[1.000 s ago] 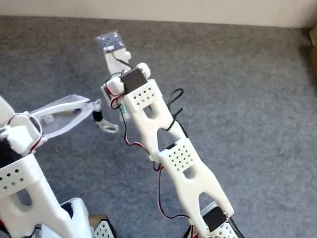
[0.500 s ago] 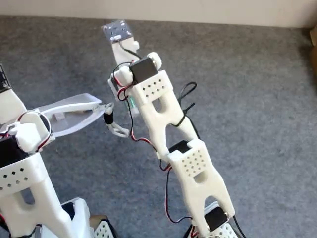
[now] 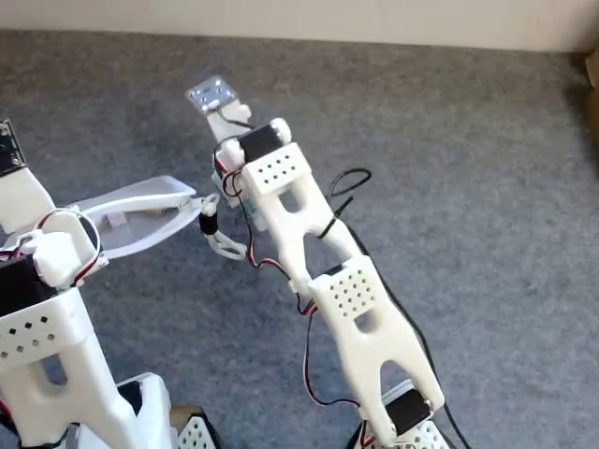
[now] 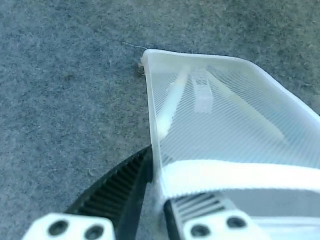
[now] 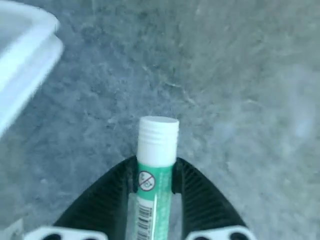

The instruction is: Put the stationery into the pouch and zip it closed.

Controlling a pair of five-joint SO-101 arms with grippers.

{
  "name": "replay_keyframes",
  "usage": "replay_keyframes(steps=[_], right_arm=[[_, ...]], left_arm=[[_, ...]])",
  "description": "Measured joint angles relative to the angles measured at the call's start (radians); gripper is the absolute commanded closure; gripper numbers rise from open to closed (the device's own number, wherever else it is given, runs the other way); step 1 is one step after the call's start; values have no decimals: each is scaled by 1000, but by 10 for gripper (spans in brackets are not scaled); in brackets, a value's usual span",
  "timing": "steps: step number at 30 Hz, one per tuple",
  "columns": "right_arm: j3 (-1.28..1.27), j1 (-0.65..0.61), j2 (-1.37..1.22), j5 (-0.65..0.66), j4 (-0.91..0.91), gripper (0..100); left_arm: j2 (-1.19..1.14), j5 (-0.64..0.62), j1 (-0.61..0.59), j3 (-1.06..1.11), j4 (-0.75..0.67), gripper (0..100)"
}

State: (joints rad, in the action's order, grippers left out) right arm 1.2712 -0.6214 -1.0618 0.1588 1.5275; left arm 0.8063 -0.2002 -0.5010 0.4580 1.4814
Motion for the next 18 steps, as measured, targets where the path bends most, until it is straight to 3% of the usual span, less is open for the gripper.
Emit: replay_keyframes(steps=[18], right_arm=[[0, 0, -71, 9, -18, 869]], left_arm=[[0, 0, -6, 0, 0, 993]])
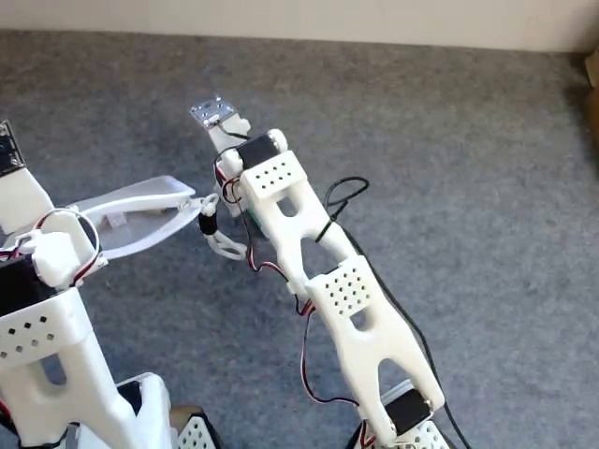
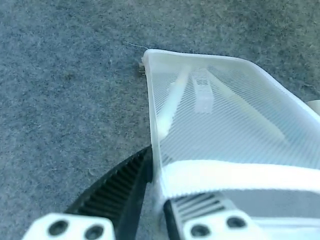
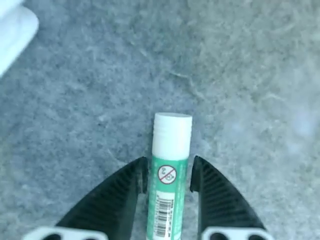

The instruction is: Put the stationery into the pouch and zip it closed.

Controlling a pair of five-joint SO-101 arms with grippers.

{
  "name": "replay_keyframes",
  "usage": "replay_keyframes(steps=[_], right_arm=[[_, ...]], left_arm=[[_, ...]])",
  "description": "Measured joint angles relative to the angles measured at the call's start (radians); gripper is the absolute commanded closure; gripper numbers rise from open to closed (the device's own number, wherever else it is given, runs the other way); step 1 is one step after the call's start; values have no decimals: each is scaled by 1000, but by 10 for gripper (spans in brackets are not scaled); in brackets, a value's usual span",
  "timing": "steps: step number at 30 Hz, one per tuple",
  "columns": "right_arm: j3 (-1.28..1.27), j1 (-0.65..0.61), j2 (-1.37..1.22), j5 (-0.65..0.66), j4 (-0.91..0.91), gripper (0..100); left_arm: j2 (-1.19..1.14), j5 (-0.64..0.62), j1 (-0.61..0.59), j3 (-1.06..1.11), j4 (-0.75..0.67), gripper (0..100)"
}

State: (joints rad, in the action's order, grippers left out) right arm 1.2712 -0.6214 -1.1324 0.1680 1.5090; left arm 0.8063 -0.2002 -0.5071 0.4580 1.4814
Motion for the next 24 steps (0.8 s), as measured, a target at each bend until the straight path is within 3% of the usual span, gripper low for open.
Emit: replay_keyframes(steps=[6, 24], right_arm=[[0, 0, 0, 5, -46, 937], [14, 3, -54, 25, -77, 921]], left_arm=[[0, 0, -8, 0, 0, 993], [0, 0, -17, 0, 0, 993]])
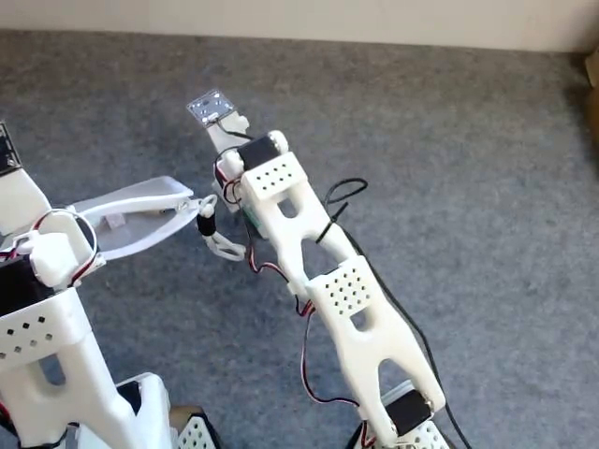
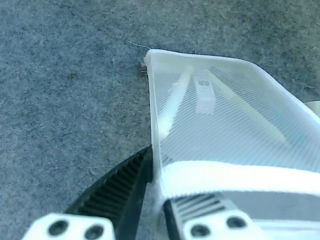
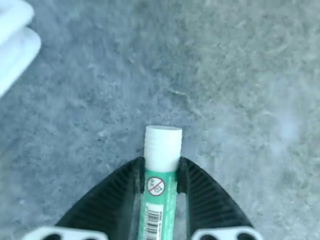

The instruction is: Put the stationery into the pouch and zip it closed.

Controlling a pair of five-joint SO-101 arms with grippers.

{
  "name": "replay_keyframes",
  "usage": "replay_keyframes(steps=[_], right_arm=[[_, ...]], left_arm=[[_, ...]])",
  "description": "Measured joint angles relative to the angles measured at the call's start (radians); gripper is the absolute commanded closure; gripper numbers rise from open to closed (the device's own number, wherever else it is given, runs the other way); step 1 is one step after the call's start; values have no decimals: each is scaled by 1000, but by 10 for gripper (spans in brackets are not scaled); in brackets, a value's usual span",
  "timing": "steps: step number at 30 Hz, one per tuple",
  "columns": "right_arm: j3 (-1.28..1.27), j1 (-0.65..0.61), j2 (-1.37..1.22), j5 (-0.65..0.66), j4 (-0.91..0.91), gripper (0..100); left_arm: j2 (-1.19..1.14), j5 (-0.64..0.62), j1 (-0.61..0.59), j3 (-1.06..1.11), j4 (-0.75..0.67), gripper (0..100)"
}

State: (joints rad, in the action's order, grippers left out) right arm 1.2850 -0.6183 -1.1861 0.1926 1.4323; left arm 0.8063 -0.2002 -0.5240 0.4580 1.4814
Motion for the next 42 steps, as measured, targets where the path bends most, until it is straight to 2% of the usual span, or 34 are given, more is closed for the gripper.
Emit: replay_keyframes(steps=[4, 8, 12, 18, 27, 31, 42], right_arm=[[6, 2, -26, 20, -6, 925], [6, 2, -32, 21, -8, 978], [8, 3, -35, 26, -8, 976], [8, 2, -35, 28, -11, 868], [8, 2, -52, 31, -25, 995], [9, 3, -52, 29, -23, 994], [334, -2, -97, 29, 264, 994]], left_arm=[[0, 0, -2, 0, 0, 993], [0, 0, -17, 0, 0, 993], [0, 0, -17, 0, 0, 993], [0, 0, -17, 0, 0, 993], [0, 0, -17, 0, 0, 993], [0, 0, -17, 0, 0, 993], [0, 0, -17, 0, 0, 993]])
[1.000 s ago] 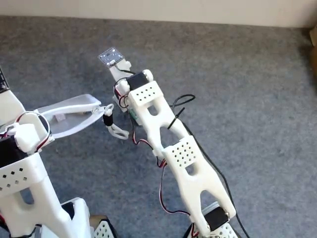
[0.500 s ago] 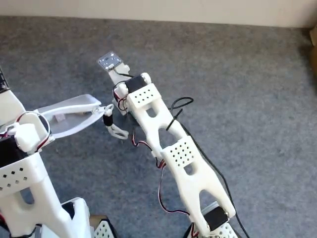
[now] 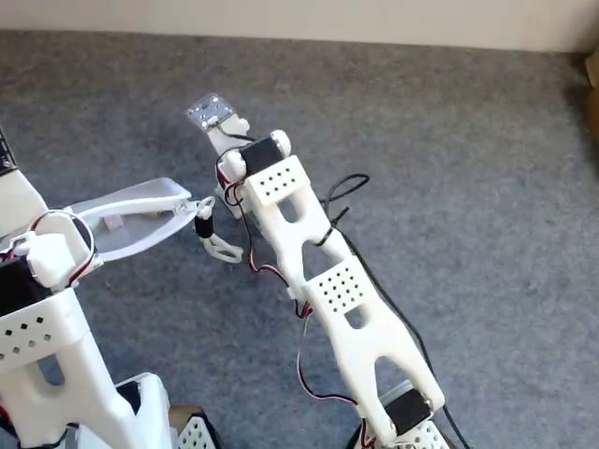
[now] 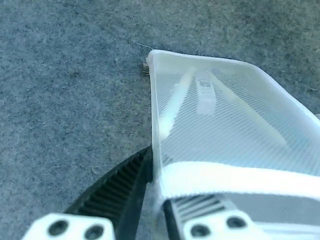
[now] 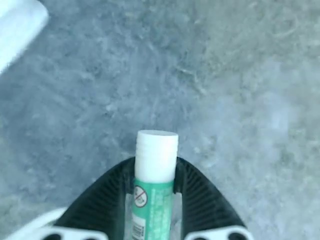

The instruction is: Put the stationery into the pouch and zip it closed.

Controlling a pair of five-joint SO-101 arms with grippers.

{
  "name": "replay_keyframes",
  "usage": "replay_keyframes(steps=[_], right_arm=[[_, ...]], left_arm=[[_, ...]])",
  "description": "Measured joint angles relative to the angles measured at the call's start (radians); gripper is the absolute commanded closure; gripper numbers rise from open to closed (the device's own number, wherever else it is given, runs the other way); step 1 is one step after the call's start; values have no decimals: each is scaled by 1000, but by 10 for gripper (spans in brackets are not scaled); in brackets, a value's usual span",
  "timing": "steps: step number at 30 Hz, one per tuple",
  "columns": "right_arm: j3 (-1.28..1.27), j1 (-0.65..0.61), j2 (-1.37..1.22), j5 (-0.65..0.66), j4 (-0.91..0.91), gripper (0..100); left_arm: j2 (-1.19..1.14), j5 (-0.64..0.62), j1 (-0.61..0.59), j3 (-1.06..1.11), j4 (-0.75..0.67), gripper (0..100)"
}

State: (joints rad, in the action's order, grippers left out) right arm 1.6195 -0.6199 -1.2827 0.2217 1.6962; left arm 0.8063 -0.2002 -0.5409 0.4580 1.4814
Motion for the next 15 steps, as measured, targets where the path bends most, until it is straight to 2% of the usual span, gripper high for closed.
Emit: replay_keyframes(steps=[10, 15], right_arm=[[6, 6, 66, 0, 51, 994], [6, 58, 150, -55, 54, 994]], left_arm=[[0, 0, -2, 0, 0, 993], [0, 0, -2, 0, 0, 993]])
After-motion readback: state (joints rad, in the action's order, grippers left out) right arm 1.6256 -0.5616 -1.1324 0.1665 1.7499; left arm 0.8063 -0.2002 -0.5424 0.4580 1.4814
